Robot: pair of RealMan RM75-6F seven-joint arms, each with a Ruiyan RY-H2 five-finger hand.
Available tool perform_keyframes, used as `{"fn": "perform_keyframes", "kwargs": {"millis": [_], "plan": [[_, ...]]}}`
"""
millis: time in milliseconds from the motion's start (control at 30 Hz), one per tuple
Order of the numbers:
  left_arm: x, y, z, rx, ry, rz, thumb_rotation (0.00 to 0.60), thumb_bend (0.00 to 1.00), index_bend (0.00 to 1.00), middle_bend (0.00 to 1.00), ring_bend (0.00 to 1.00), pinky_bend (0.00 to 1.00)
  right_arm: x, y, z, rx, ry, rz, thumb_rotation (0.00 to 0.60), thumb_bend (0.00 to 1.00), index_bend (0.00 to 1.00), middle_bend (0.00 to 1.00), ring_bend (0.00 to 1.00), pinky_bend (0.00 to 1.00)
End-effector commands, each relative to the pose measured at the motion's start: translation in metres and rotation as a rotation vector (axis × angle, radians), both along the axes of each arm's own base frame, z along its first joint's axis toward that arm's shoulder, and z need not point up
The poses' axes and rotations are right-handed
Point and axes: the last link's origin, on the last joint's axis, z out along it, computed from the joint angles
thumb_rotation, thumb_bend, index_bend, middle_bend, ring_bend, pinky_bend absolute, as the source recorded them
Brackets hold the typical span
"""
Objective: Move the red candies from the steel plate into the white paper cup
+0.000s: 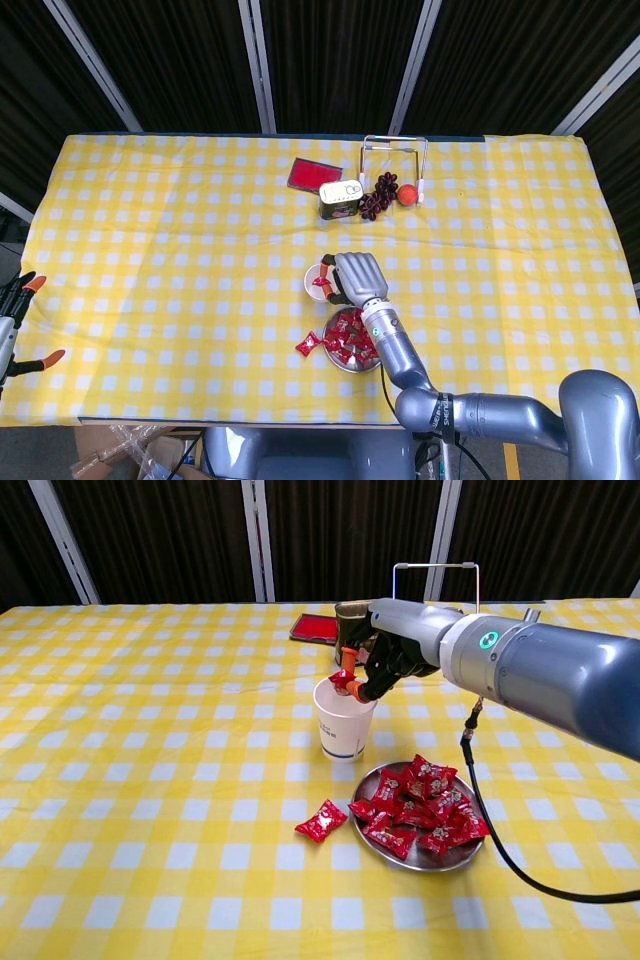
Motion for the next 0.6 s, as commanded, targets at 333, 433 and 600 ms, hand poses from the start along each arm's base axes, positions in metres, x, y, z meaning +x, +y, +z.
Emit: {"fn": "perform_keyframes", "kwargs": {"millis": [333,433,600], "plan": [[0.001,0.000,0.000,0.001,-0.001,-0.001,0.600,0.02,0.00,0.00,0.00,0.00,0.002,0.004,0.001,-0.002,-0.004,0.009,0.600,0.48,0.25,0.82,0.97,1.00],[0.001,0.000,0.000,0.002,-0.003,-0.001,0.600,0.02,0.00,0.00,0.00,0.00,0.004,0.007,0.005,-0.012,-0.009,0.019,0.600,0.48,0.25,0.82,0.97,1.00],[0.001,0.000,0.000,0.001,-0.003,-0.003,0.600,0.02,0.00,0.00,0.00,0.00,0.002,0.019,0.019,-0.015,-0.007,0.039,0.600,0.48,0.25,0.82,0.97,1.00]]}}
